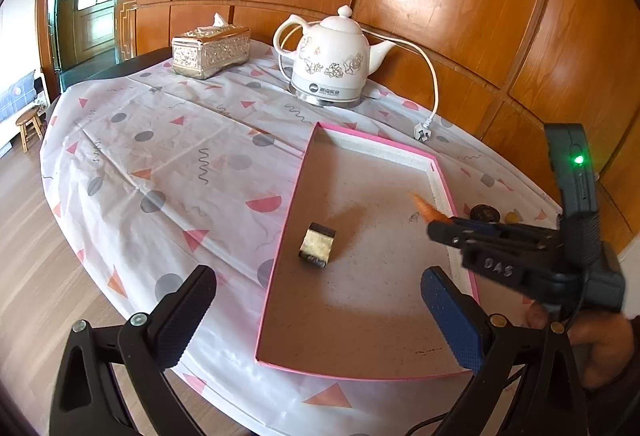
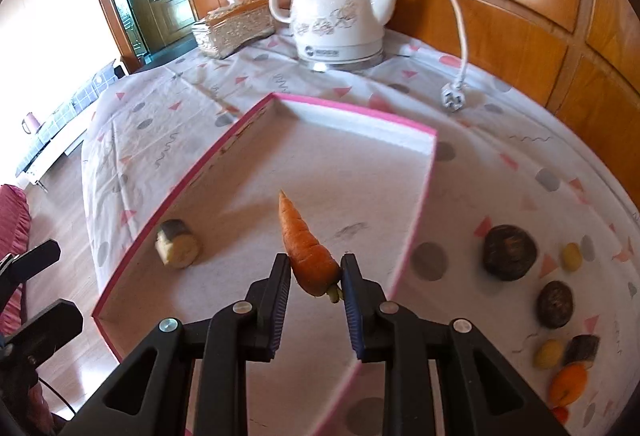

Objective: Organize fruits
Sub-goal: 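Carry the carrot into the tray beside the slice and open the right tool, then move the left tool over toward the small yellow round fruit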

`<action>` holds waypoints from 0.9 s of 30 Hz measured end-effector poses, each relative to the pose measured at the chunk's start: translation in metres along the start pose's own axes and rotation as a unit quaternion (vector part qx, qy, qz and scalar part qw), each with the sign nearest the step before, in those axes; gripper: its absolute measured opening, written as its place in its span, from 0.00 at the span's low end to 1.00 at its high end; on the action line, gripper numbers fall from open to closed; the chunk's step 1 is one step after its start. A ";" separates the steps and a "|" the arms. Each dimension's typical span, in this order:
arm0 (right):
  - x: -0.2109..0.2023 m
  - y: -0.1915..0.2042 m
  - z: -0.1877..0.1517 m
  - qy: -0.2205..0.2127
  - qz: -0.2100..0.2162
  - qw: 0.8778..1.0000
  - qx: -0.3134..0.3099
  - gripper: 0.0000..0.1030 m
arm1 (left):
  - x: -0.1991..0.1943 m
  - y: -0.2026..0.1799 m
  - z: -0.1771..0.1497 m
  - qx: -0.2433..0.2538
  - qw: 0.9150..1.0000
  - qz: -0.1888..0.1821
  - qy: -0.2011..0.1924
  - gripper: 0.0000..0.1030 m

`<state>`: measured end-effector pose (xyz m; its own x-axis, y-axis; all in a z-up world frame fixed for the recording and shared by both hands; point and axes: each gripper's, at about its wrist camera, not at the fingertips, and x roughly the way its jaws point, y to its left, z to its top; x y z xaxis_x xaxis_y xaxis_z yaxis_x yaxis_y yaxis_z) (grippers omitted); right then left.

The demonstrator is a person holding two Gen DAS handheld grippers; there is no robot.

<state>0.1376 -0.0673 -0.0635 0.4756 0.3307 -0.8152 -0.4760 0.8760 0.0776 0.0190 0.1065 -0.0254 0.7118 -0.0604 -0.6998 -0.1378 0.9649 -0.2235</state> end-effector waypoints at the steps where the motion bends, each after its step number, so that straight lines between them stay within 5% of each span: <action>1: 0.000 0.003 -0.001 -0.005 0.003 1.000 0.001 0.25 | -0.001 0.000 0.000 0.000 1.000 0.000 -0.001 1.00; 6: -0.008 0.008 -0.004 -0.011 0.012 1.000 0.015 0.29 | -0.005 0.000 -0.001 0.001 1.000 -0.003 -0.004 1.00; 27: -0.071 -0.022 -0.074 -0.071 -0.084 0.990 0.091 0.29 | -0.012 -0.023 -0.010 0.029 0.999 -0.016 -0.003 1.00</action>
<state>0.0599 -0.1358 -0.0497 0.6426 0.2097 -0.7369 -0.2461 0.9673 0.0607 0.0066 0.0824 -0.0181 0.7191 -0.0902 -0.6890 -0.0751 0.9756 -0.2061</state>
